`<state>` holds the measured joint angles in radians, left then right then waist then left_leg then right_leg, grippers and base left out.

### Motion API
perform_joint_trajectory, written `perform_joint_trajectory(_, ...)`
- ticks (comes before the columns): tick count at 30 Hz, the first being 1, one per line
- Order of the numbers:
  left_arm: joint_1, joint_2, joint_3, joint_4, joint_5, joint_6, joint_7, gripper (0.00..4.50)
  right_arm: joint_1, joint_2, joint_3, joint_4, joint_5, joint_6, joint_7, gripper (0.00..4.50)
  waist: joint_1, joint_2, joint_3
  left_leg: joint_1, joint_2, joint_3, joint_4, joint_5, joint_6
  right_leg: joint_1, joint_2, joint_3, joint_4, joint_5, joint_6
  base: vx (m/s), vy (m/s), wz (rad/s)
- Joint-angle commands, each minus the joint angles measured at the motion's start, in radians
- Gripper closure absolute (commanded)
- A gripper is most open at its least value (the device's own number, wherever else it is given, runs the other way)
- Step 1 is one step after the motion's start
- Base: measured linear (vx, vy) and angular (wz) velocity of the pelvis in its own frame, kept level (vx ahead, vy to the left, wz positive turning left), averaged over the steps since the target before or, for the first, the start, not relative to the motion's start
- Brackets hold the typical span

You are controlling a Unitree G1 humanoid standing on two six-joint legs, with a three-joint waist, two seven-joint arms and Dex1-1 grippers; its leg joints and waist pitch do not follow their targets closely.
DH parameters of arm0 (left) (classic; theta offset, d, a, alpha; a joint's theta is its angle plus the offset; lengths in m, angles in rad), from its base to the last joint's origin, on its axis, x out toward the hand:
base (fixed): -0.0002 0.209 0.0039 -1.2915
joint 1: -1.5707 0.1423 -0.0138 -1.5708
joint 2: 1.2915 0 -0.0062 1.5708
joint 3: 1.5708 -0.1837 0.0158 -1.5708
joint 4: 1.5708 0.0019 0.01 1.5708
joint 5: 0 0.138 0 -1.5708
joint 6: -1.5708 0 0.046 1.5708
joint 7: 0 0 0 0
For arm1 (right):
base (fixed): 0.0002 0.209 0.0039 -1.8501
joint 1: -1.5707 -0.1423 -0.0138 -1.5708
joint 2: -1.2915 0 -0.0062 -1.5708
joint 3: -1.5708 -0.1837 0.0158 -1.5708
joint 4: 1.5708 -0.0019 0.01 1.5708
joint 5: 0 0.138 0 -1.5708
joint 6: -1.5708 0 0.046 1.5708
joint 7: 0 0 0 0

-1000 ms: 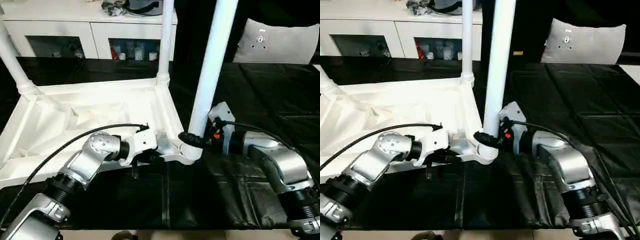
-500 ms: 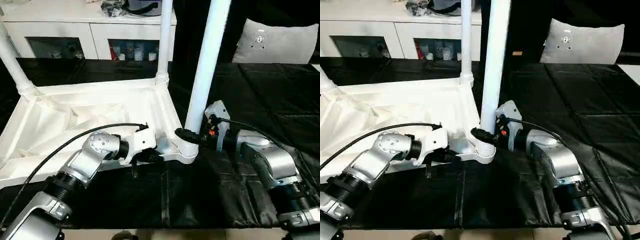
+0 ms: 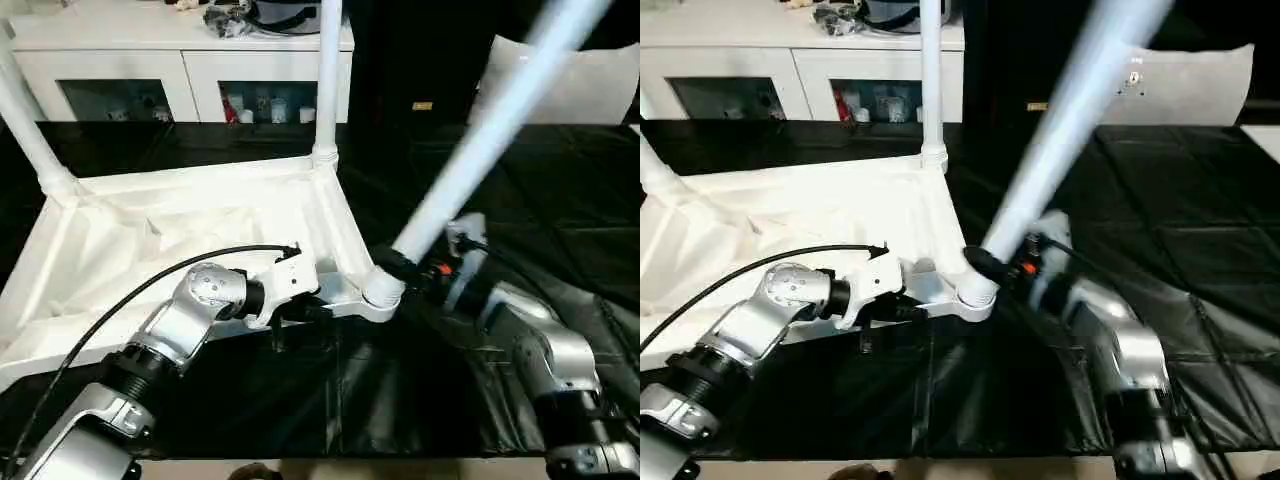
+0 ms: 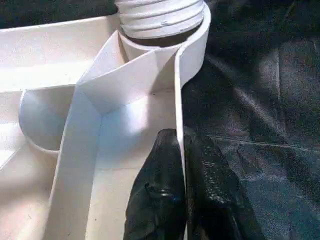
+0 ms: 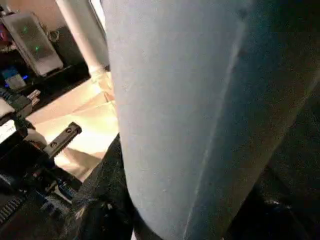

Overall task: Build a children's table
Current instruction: Insert table leg to table base

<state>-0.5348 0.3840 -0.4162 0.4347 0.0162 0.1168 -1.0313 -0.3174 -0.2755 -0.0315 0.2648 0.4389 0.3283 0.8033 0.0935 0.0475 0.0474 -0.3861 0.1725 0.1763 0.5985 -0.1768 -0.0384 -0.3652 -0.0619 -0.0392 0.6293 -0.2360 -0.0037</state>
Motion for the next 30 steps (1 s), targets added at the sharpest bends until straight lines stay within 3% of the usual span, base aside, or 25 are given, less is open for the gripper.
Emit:
perform_joint_trajectory(1, -0.013, -0.003, 0.02, 0.01, 0.01, -0.003, 0.041, 4.5, 0.04, -0.019, 0.023, 0.021, -0.046, -0.003, -0.014, 2.63, -0.004, 0.008, -0.055, 0.026, 0.061, -0.025, -0.081, -0.255, -0.011, 0.02, -0.089, 0.045, -0.088, -0.166, -0.217, 0.0, 0.0, 0.0)
perform_joint_trajectory(3, -0.014, -0.002, 0.02, 0.012, 0.012, -0.004, 0.041, 4.5, 0.044, -0.025, 0.028, 0.024, -0.061, -0.016, -0.016, 2.63, -0.007, 0.003, -0.054, 0.025, 0.06, -0.025, -0.084, -0.264, -0.013, 0.02, -0.087, 0.045, -0.09, -0.179, -0.212, 0.0, 0.0, 0.0)
perform_joint_trajectory(4, -0.015, -0.001, 0.02, 0.017, 0.016, -0.008, 0.039, 4.5, 0.051, -0.037, 0.042, 0.032, -0.102, -0.049, -0.022, 2.63, -0.007, 0.004, -0.054, 0.025, 0.06, -0.025, -0.084, -0.268, -0.014, 0.018, -0.087, 0.045, -0.091, -0.186, -0.211, 0.0, 0.0, 0.0)
perform_joint_trajectory(5, -0.015, 0.0, 0.019, 0.019, 0.018, -0.009, 0.038, 4.5, 0.052, -0.044, 0.05, 0.037, -0.121, -0.064, -0.025, 2.63, -0.008, 0.012, -0.053, 0.026, 0.061, -0.025, -0.085, -0.284, -0.021, 0.016, -0.087, 0.045, -0.095, -0.199, -0.207, 0.0, 0.0, 0.0)
perform_joint_trajectory(12, -0.014, 0.017, 0.01, 0.03, 0.037, -0.032, 0.019, 4.5, 0.028, -0.09, 0.133, 0.063, -0.222, -0.124, -0.016, 2.63, -0.014, 0.011, -0.048, 0.029, 0.061, -0.029, -0.09, -0.338, -0.032, 0.013, -0.087, 0.047, -0.1, -0.263, -0.193, 0.0, 0.0, 0.0)
perform_joint_trajectory(20, -0.033, 0.03, 0.001, 0.065, 0.055, -0.064, 0.001, 4.5, -0.016, -0.115, 0.203, 0.104, -0.25, -0.109, 0.043, 2.63, -0.018, 0.004, -0.046, 0.029, 0.061, -0.029, -0.091, -0.36, -0.027, 0.009, -0.089, 0.05, -0.106, -0.317, -0.185, 0.0, 0.0, 0.0)
perform_joint_trajectory(24, -0.052, 0.035, -0.007, 0.094, 0.066, -0.09, -0.02, 4.5, -0.05, -0.114, 0.222, 0.149, -0.259, -0.104, 0.064, 2.63, -0.018, 0.01, -0.045, 0.03, 0.061, -0.031, -0.092, -0.368, -0.031, 0.007, -0.089, 0.049, -0.106, -0.317, -0.189, 0.0, 0.0, 0.0)
perform_joint_trajectory(29, -0.083, 0.038, -0.017, 0.135, 0.076, -0.121, -0.046, 4.5, -0.087, -0.107, 0.241, 0.19, -0.264, -0.094, 0.083, 2.63, -0.021, 0.009, -0.044, 0.033, 0.062, -0.031, -0.093, -0.396, -0.041, 0.006, -0.09, 0.05, -0.107, -0.323, -0.197, 0.0, 0.0, 0.0)
perform_joint_trajectory(30, -0.097, 0.036, -0.018, 0.157, 0.079, -0.131, -0.048, 4.5, -0.093, -0.107, 0.249, 0.194, -0.268, -0.091, 0.088, 2.63, -0.021, 0.014, -0.044, 0.033, 0.063, -0.032, -0.094, -0.4, -0.042, 0.006, -0.091, 0.05, -0.106, -0.327, -0.196, 0.0, 0.0, 0.0)
